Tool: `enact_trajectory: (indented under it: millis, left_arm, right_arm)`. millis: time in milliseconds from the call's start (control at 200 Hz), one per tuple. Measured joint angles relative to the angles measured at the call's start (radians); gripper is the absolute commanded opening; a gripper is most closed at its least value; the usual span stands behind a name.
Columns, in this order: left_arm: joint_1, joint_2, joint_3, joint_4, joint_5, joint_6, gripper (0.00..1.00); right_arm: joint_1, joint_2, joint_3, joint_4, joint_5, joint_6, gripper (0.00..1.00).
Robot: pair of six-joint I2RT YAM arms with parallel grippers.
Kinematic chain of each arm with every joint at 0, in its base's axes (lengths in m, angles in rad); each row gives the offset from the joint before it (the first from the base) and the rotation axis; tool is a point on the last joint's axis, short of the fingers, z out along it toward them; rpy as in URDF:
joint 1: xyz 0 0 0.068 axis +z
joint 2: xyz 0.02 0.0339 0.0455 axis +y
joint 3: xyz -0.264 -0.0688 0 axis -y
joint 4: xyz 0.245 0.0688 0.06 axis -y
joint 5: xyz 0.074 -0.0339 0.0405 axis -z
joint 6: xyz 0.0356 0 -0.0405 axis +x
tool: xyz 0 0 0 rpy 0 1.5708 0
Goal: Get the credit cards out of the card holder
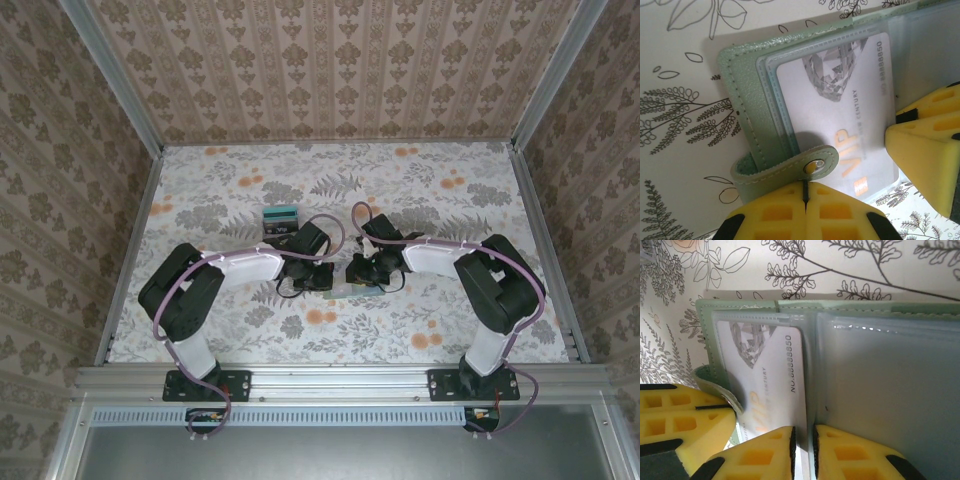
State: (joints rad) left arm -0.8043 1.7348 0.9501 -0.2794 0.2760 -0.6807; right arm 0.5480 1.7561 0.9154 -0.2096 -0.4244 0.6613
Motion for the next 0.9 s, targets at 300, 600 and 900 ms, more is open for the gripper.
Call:
enact_trajectory:
  millis: [300,600,900]
  left_arm:
    - [0.0,0.0,-0.002,-0.001,-0.002,0.0,0.0]
    - [0.002,-0.005,-0.01,0.001,-0.009,0.0,0.0]
    - [0.014,-0.031,-0.04,0.003,-0.012,0.0,0.0]
  right_arm:
    - [-0.003,0.0,-0.005,0.003,-0.002,0.019,0.0]
    - [-0.021,-0.046,-0.04,-0.001,0.005,0.012,0.0]
    - [-0.053,-0.089,-0.071,-0.016,0.014,-0.003,0.03]
